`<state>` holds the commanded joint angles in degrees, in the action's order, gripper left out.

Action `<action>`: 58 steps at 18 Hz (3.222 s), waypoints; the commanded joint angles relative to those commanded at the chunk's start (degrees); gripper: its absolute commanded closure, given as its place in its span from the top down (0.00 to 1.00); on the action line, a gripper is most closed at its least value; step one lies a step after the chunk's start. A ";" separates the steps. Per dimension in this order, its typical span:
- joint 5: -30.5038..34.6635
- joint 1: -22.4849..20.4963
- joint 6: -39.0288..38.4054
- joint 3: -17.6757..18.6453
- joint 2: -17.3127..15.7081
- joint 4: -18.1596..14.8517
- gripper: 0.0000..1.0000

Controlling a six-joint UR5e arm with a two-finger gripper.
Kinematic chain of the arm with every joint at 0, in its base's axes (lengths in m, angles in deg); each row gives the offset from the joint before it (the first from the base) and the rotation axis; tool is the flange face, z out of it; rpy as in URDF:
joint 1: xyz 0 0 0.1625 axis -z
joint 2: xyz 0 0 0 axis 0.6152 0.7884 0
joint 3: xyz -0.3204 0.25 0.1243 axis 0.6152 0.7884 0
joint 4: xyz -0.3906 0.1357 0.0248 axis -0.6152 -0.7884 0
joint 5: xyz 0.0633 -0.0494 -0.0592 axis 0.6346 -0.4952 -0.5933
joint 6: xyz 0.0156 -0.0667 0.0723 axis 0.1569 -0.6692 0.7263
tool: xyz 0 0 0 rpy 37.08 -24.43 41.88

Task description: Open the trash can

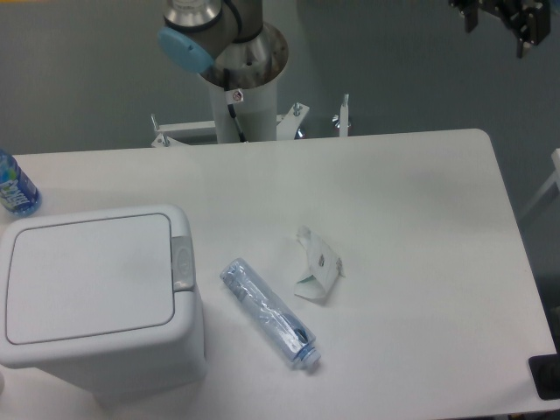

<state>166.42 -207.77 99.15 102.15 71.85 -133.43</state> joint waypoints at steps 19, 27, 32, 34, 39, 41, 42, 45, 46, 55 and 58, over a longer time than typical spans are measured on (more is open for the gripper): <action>-13.71 13.43 -56.66 -0.88 6.76 9.23 1.00; -27.30 21.27 -91.55 -5.44 8.00 9.32 1.00; -32.35 26.62 -98.62 -5.72 7.91 9.32 1.00; -32.35 29.17 -98.97 -5.45 8.26 9.32 1.00; -32.43 33.13 -102.57 -5.36 9.75 12.28 1.00; -32.43 34.10 -103.01 -5.28 10.72 15.11 1.00; -32.43 34.54 -103.01 -5.27 10.90 15.12 1.00; -32.35 35.16 -102.58 -5.27 11.42 15.29 1.00; -32.35 35.42 -102.14 -5.27 11.86 15.55 1.00; -31.91 35.86 -102.14 -4.31 12.83 18.99 1.00; -31.91 35.86 -102.14 -4.13 13.10 18.98 1.00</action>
<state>134.51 -171.91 -2.98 98.01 84.95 -114.45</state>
